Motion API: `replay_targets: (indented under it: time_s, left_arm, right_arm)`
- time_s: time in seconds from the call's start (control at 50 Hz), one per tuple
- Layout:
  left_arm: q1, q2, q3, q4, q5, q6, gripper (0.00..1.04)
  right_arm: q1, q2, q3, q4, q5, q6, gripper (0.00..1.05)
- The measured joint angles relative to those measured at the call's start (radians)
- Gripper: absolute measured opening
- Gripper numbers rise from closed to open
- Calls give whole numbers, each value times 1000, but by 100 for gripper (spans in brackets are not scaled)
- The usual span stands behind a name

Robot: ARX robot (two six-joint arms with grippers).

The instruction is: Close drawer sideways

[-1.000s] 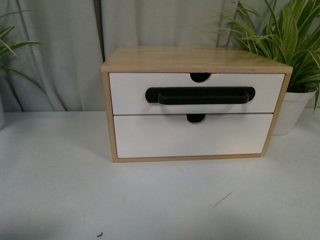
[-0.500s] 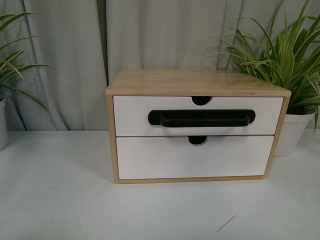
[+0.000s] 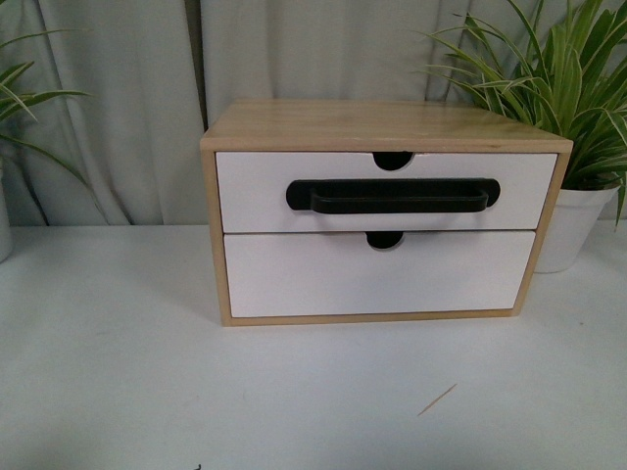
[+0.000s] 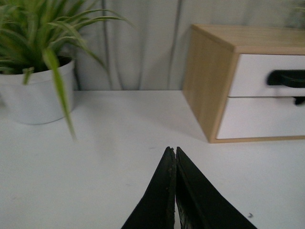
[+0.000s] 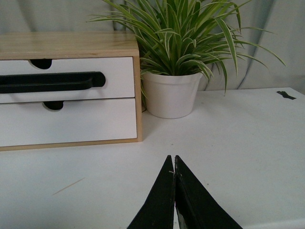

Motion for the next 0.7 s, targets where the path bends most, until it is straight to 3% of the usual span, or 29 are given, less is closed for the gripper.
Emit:
replay_targets:
  time_s: [0.16,0.26,0.42,0.52,0.7]
  left_arm:
    - [22,-62,0,-61,6,3,4]
    - [23,-87,0,-87,6,3,4]
    - [23,-121,0,-119,6,3,4]
    - [23,-256,0,-283,8,3,4]
    - [23,-287,0,-294,7,3,4]
  right_arm:
    - [0,-50,-34,-8,-1,2,1]
    - [0,-187,-33,-174,0,2,1]
    - [0,-220,-33,-182,-1,2,1]
    - [0,-220,-33,-182,0,2,1]
    - [0,-220,-33,-183,-1,2,1]
